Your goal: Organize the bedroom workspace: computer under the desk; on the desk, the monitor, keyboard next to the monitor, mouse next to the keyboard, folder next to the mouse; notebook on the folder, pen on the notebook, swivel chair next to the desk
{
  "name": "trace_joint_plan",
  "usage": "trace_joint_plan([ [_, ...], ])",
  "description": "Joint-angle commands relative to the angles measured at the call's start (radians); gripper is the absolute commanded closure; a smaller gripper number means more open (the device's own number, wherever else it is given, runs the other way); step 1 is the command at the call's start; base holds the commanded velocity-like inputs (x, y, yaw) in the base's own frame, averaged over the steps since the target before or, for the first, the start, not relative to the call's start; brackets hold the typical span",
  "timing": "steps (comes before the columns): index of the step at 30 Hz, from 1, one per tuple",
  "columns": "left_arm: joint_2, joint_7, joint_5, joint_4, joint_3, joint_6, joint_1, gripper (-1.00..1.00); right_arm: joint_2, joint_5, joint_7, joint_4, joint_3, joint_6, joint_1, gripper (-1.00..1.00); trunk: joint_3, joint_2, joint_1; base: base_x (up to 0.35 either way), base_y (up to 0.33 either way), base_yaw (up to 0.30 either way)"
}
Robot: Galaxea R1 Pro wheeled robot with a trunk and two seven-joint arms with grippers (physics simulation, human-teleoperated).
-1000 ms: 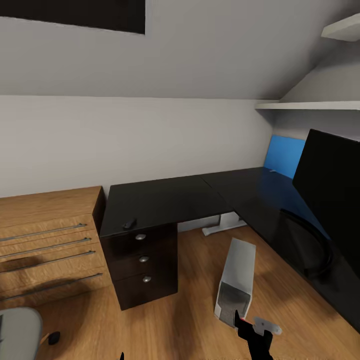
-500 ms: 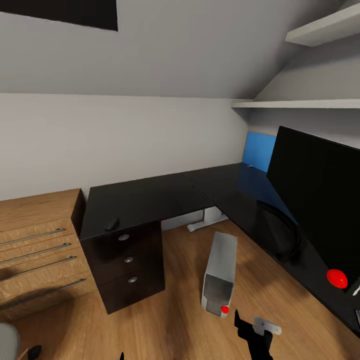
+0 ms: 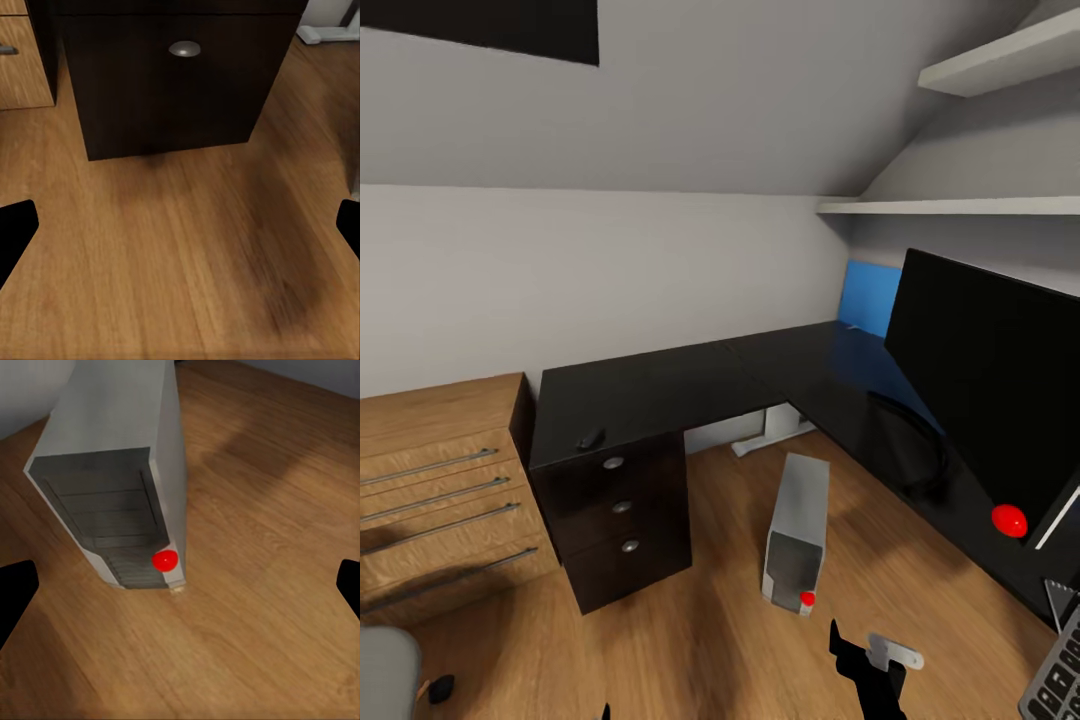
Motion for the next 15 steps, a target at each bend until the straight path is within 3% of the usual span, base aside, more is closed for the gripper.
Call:
trace_joint_plan([
  [1, -0.001, -0.007, 0.004, 0.001, 0.006, -0.003, -0.001, -1.00, 0.000, 0.002, -0.002, 0.002, -0.002, -0.004, -0.001, -1.00, -0.001, 0.000, 0.000, -0.020, 0.009, -0.005],
  [15, -0.003, 0.000, 0.006, 0.001, 0.008, 0.000, -0.001, -1.00, -0.003, 0.002, -0.002, 0.002, -0.003, -0.004, 0.006, -1.00, -0.001, 0.000, 0.000, -0.005, 0.002, -0.001],
])
